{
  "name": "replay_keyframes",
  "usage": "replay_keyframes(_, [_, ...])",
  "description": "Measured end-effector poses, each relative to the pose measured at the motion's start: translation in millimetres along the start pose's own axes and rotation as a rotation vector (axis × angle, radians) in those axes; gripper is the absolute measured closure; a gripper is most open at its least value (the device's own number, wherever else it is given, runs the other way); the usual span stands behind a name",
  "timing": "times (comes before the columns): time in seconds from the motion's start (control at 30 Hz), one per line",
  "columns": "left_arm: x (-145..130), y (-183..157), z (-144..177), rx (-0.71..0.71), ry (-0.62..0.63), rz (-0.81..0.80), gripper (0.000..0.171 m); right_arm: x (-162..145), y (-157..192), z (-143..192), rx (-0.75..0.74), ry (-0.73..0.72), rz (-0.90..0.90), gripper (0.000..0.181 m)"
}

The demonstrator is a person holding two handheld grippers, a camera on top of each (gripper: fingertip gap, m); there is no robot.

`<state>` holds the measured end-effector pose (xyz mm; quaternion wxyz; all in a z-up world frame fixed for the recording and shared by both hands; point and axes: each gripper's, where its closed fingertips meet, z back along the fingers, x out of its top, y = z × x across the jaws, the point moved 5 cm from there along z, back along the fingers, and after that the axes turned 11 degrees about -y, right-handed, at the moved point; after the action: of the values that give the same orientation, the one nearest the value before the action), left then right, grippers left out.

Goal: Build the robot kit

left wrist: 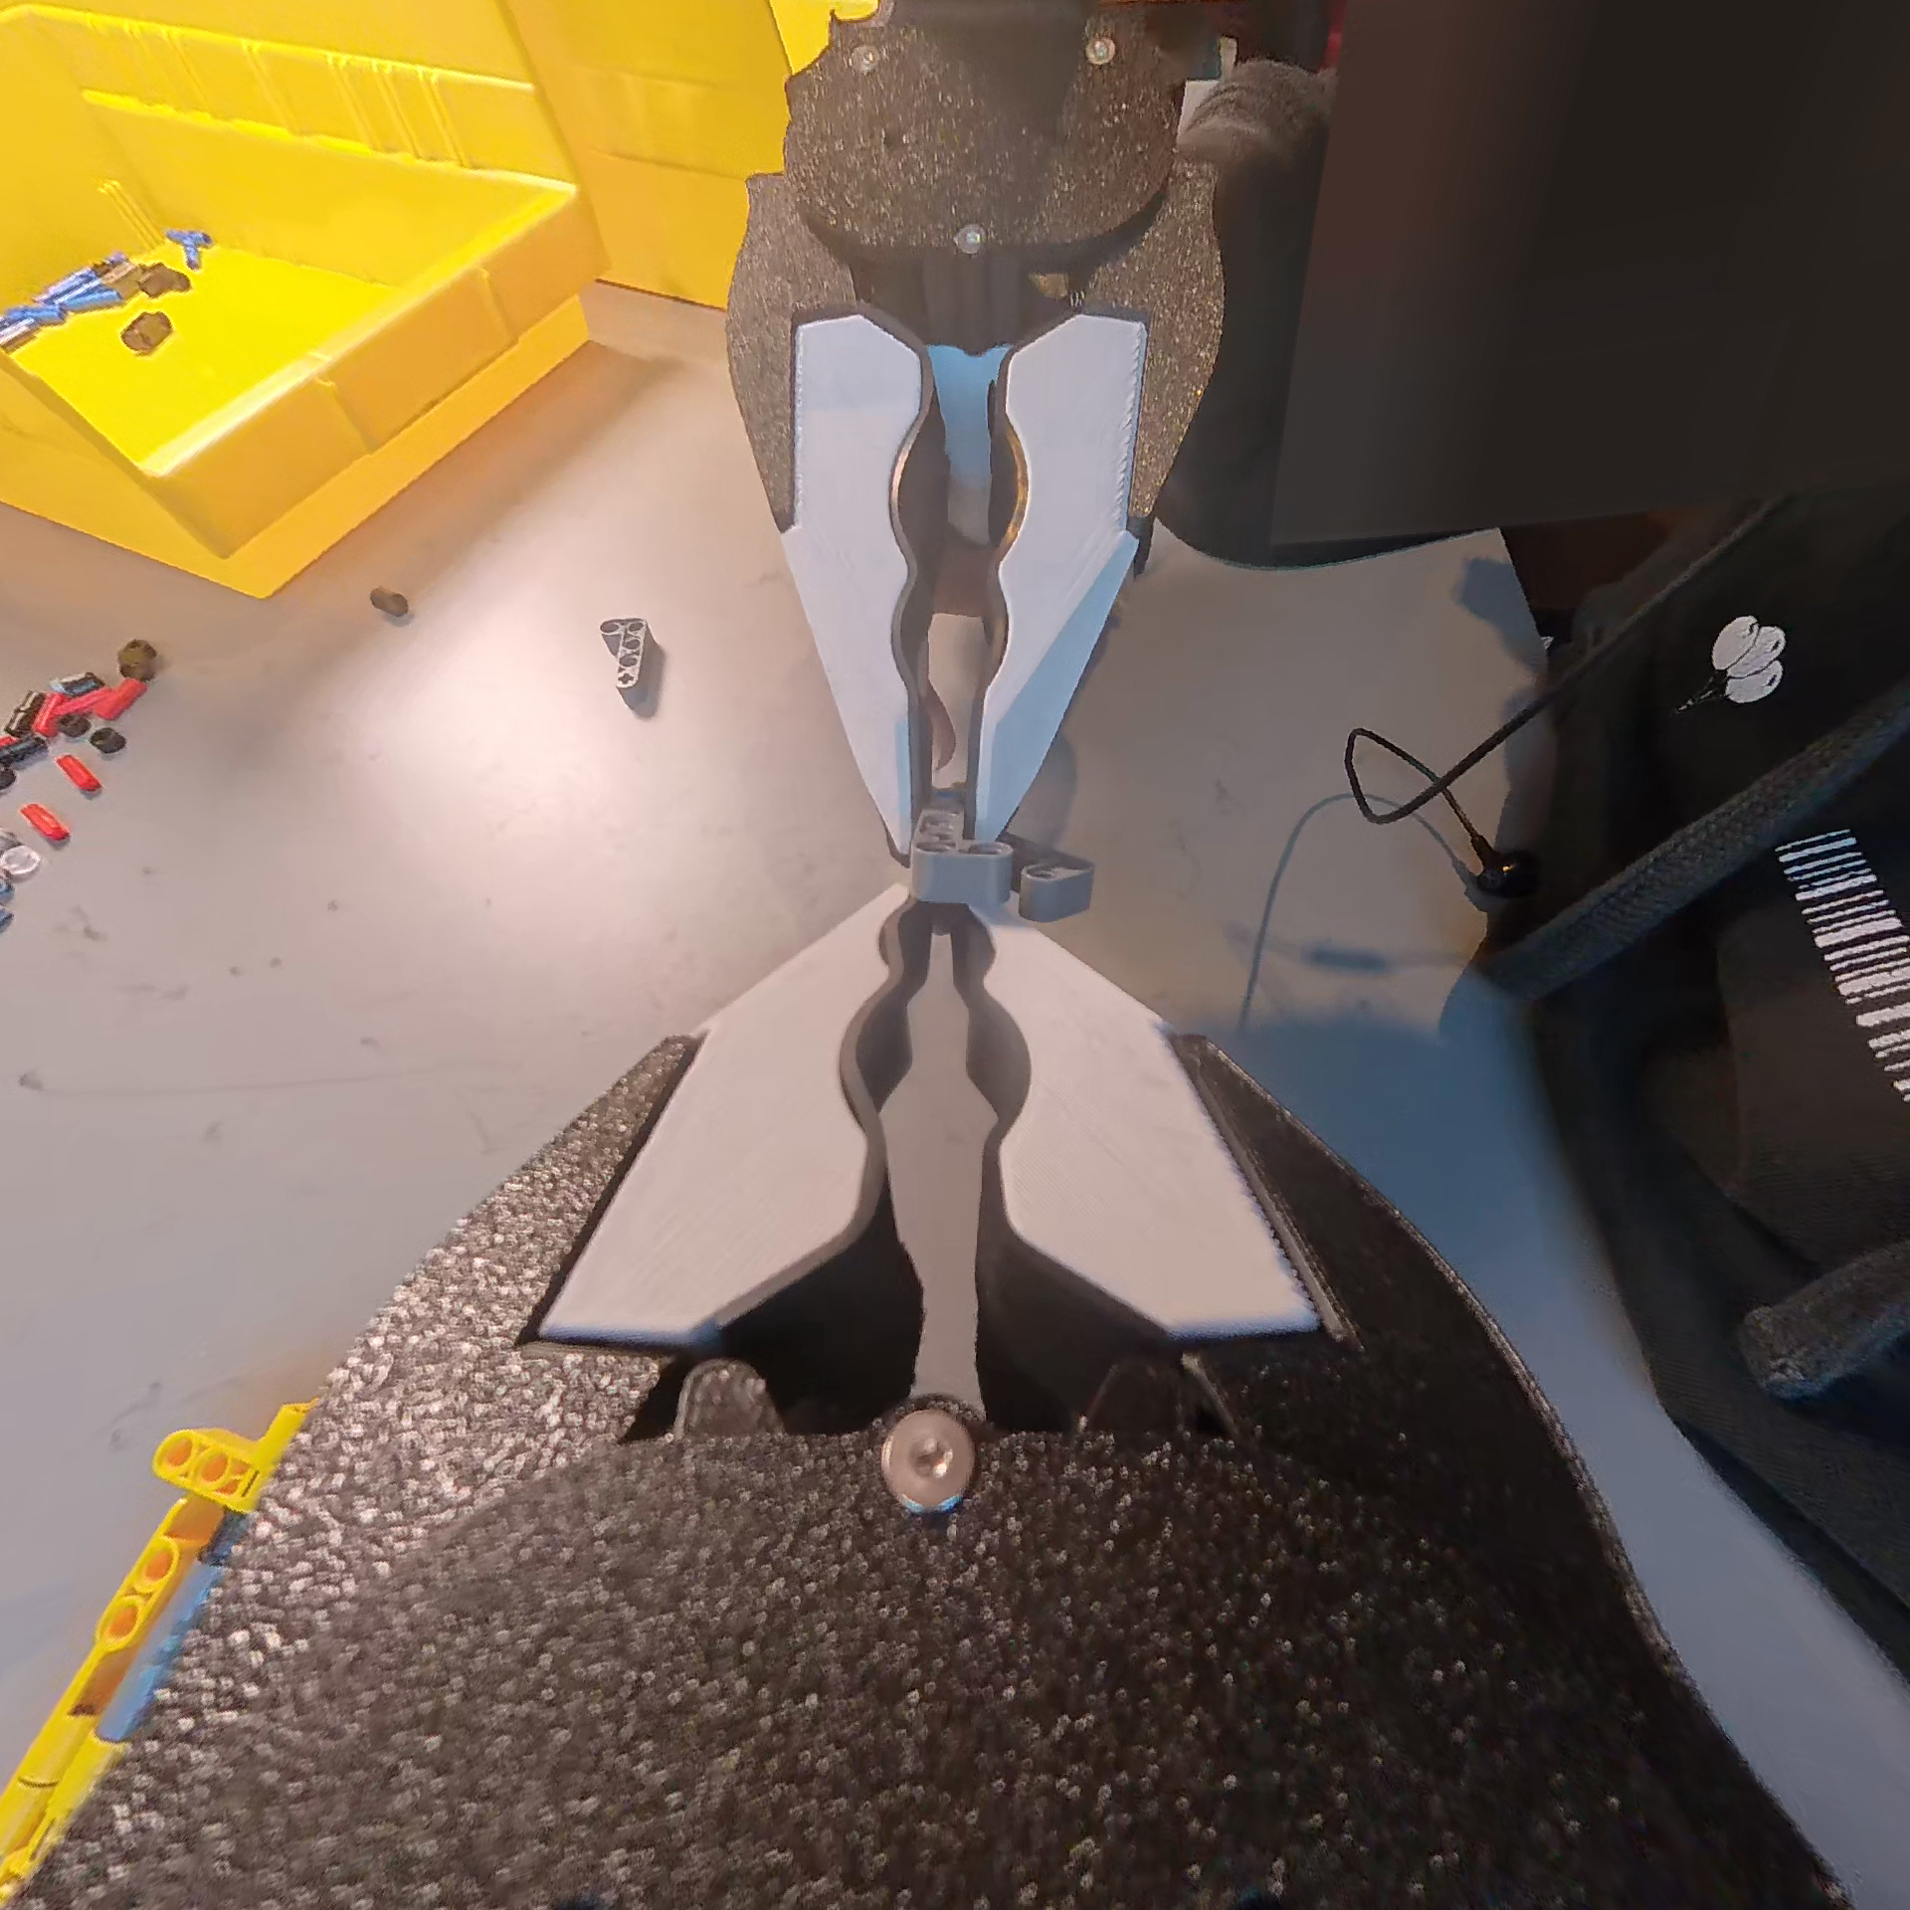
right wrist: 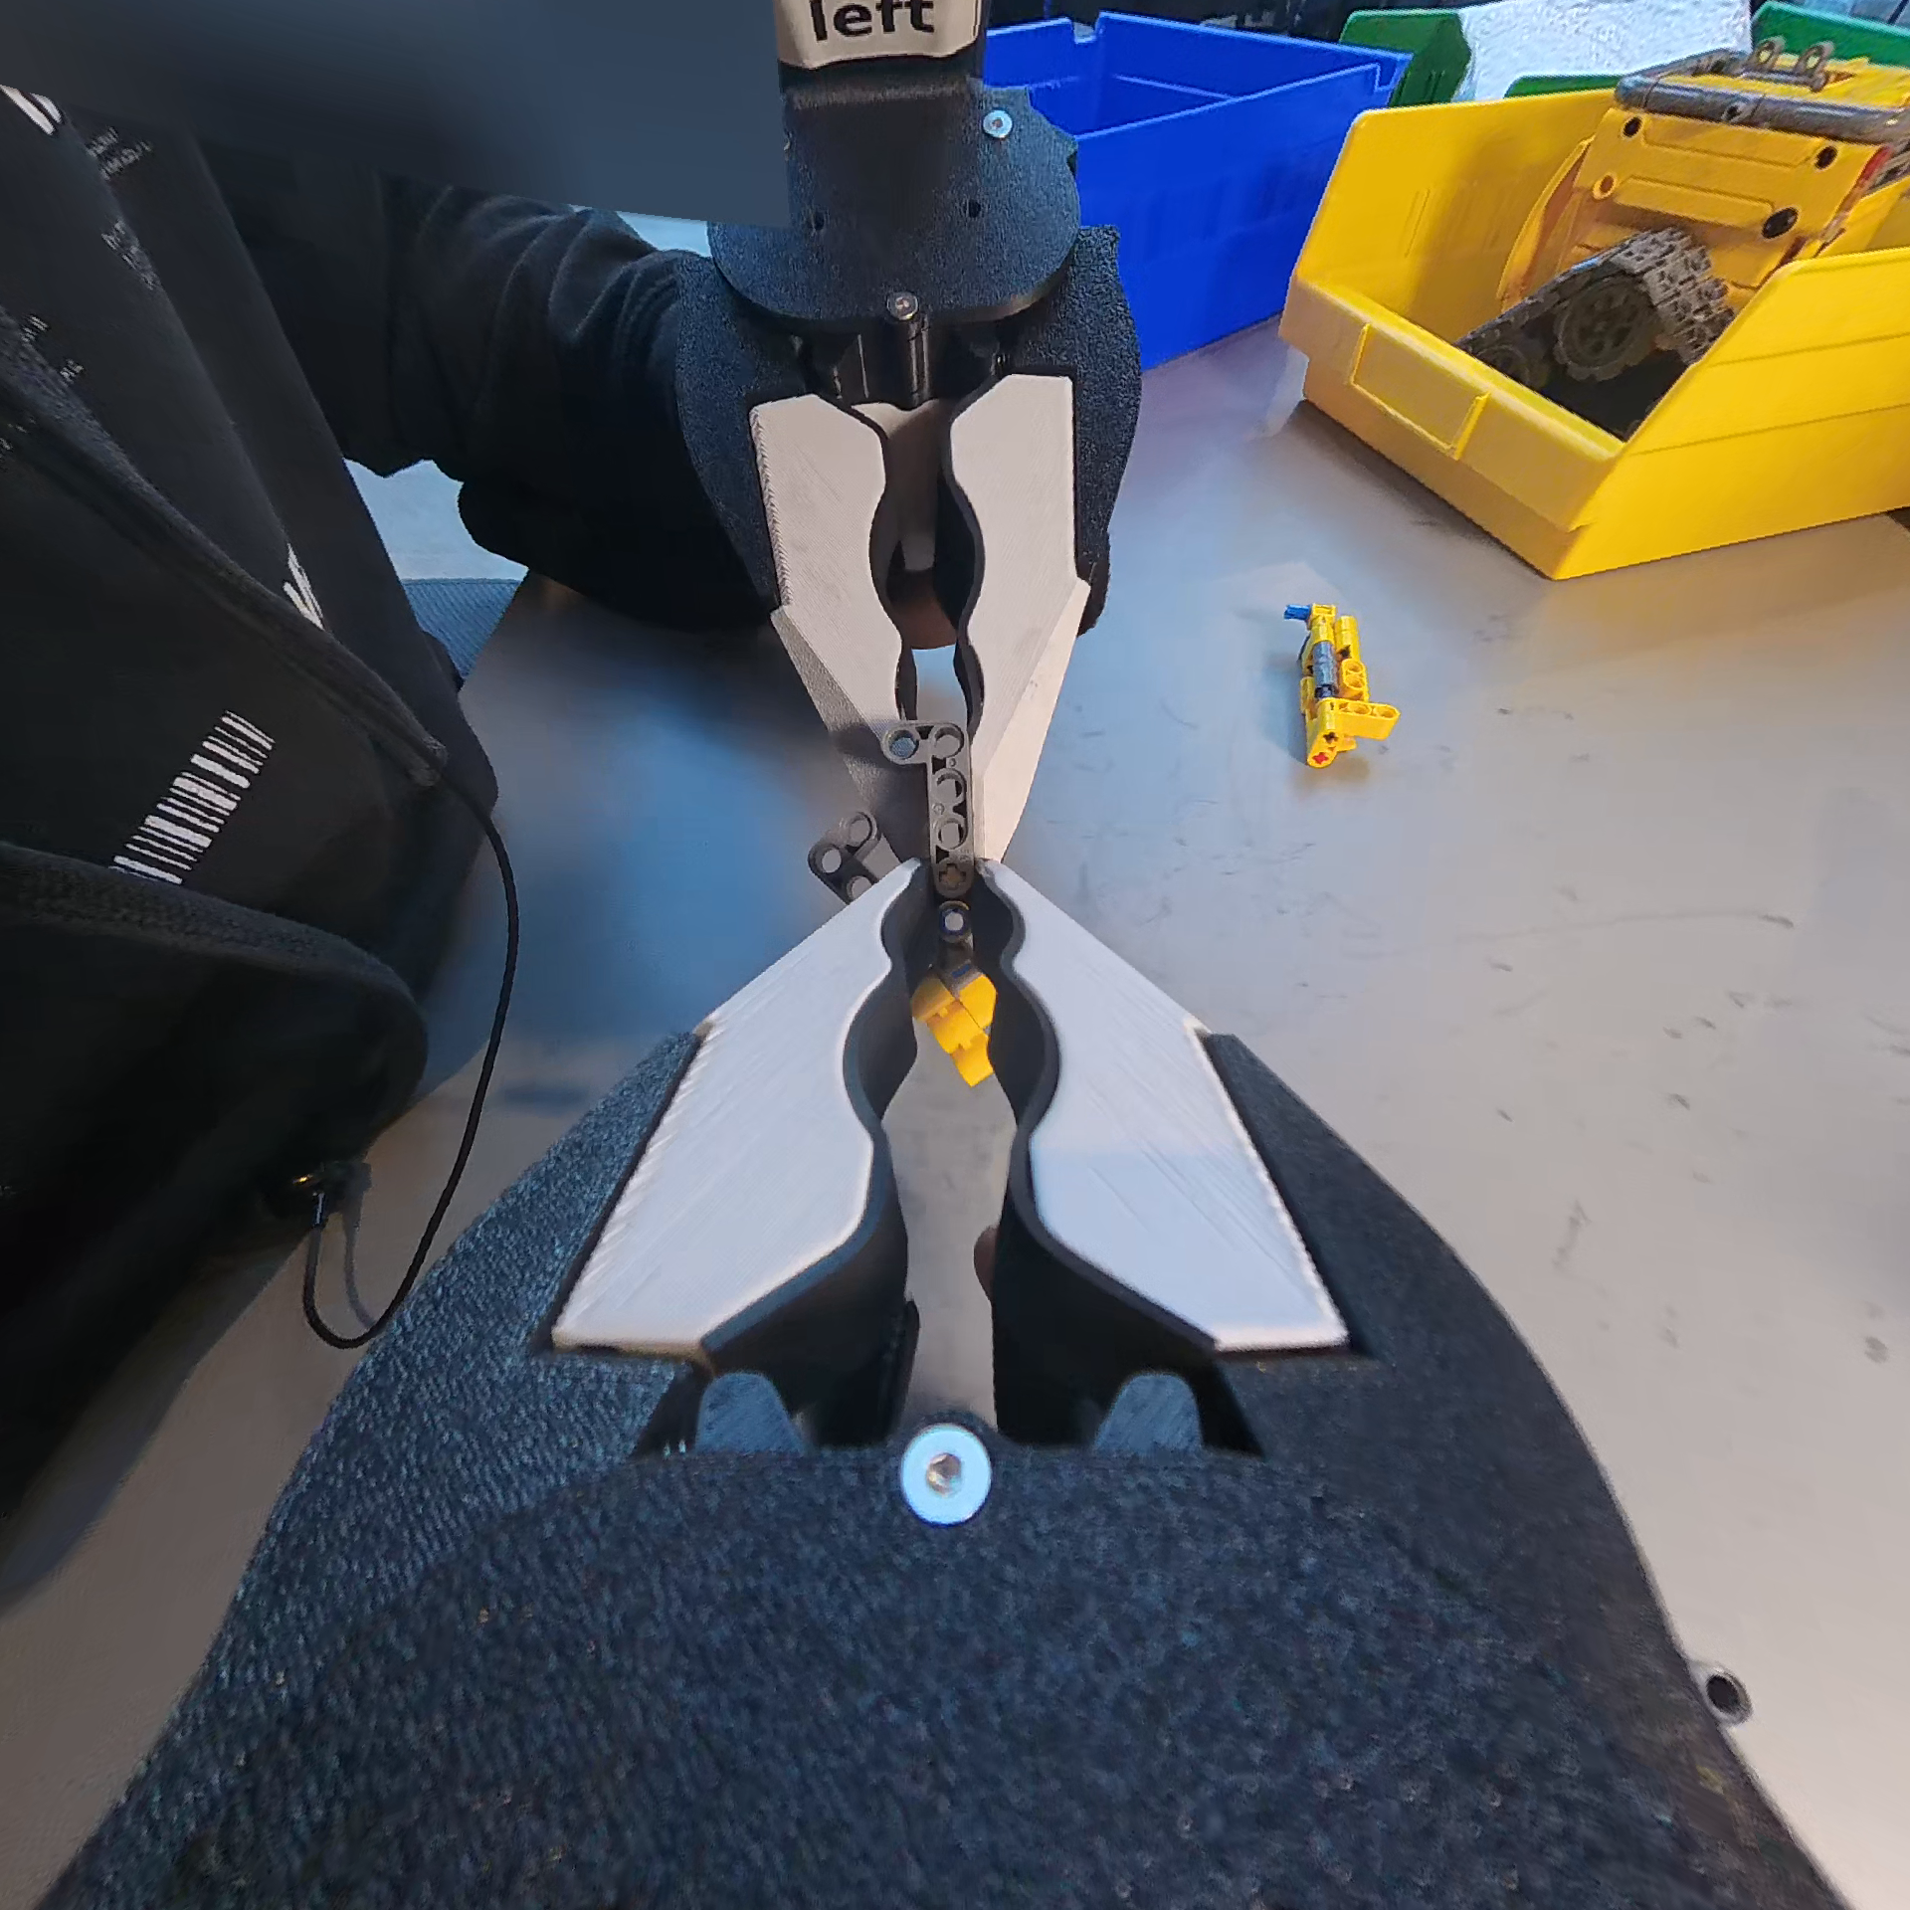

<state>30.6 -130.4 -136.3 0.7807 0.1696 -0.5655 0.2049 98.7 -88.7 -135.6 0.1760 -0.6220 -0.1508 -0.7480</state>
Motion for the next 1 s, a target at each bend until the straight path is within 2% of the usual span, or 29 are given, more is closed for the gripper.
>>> replay_keyframes(0.17, [-3.8, -1.8, -2.0, -0.03, 0.031, 0.006, 0.171, -3.3, 2.4, -0.2, 0.023, 0.008, -0.012, 0.174])
replay_keyframes(0.27, [14.5, 6.2, 5.6, -0.022, -0.119, 0.057, 0.168, 11.8, -8.7, 10.1, 0.02, -0.143, -0.112, 0.174])
replay_keyframes(0.33, [22.5, 10.3, 10.7, -0.017, -0.203, 0.105, 0.157, 21.2, -10.3, 13.0, 0.044, -0.228, -0.144, 0.174])
replay_keyframes(0.43, [31.5, 9.1, 15.4, -0.026, -0.305, 0.156, 0.16, 31.7, -11.1, 14.2, 0.071, -0.365, -0.217, 0.174])
replay_keyframes(0.57, [42.2, 9.5, 20.9, -0.021, -0.388, 0.193, 0.165, 42.3, -12.7, 16.3, 0.064, -0.474, -0.239, 0.174])
replay_keyframes(0.8, [47.1, 12.9, 27.4, 0.012, -0.426, 0.205, 0.168, 47.0, -17.4, 18.4, 0.053, -0.546, -0.279, 0.174])
replay_keyframes(1.0, [48.0, 16.2, 29.7, -0.024, -0.479, 0.302, 0.167, 47.4, -16.7, 18.4, 0.042, -0.541, -0.26, 0.174])
